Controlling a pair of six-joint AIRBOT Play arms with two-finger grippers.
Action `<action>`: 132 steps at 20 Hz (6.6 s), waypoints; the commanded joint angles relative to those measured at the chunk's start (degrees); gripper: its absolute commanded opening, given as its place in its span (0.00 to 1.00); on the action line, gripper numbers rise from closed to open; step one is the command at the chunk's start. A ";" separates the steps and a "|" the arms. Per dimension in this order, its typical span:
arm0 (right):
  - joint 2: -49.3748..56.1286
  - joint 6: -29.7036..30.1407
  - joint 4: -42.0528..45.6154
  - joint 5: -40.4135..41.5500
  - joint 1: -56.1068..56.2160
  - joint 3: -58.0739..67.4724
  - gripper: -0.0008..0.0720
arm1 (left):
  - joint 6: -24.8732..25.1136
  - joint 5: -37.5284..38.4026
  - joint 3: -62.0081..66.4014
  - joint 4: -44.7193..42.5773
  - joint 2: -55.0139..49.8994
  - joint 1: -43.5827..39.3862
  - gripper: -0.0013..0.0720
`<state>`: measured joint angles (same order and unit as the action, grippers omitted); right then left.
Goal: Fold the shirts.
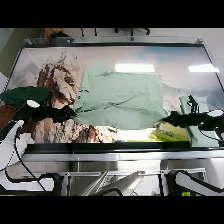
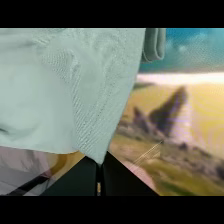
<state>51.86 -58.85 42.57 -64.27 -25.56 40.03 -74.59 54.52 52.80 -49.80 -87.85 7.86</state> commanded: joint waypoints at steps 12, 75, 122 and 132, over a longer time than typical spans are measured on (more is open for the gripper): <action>0.07 0.17 -0.20 -0.07 0.02 0.00 0.04 | 0.48 4.42 -0.04 -0.02 -2.23 -3.80 0.50; 31.74 9.57 -11.37 1.51 4.66 33.24 0.04 | 12.81 13.18 47.28 -6.23 -22.77 -0.50 0.04; -0.72 -1.27 3.48 -4.98 -5.07 -1.73 0.51 | -5.22 8.02 -17.99 -1.53 7.82 -1.27 0.56; -0.63 -5.42 9.92 -0.02 -5.01 -9.07 0.51 | -2.29 17.97 -7.28 -1.64 8.26 1.95 0.04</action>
<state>51.11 -63.75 51.48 -67.20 -30.61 34.41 -77.69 68.99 43.90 -52.18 -80.07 8.56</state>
